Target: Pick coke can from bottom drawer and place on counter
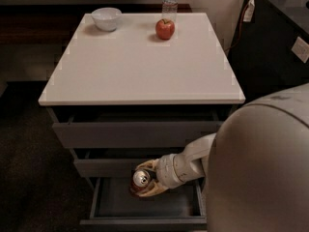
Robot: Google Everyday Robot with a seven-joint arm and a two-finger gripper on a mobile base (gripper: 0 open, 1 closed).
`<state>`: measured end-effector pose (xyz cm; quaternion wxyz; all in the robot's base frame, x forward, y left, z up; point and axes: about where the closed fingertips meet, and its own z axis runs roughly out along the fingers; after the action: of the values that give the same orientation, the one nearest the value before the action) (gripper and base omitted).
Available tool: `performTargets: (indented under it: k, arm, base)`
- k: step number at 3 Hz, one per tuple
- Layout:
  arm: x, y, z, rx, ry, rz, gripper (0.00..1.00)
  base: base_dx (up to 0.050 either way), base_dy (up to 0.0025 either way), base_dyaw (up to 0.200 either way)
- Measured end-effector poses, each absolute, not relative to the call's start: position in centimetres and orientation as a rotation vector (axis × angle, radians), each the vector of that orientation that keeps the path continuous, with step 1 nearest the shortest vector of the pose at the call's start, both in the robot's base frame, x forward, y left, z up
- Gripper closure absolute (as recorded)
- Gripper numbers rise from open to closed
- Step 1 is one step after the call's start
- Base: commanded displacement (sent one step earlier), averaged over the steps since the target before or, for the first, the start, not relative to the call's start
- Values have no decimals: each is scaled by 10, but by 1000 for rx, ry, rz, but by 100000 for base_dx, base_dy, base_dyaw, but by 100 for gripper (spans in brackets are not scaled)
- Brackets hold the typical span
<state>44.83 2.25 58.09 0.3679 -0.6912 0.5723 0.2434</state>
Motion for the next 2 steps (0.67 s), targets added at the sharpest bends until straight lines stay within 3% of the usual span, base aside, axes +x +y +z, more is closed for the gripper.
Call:
performTargets:
  k: [2]
  arm:
    - [453,22,615,-1751,1340,668,100]
  base:
    - [0,0,0]
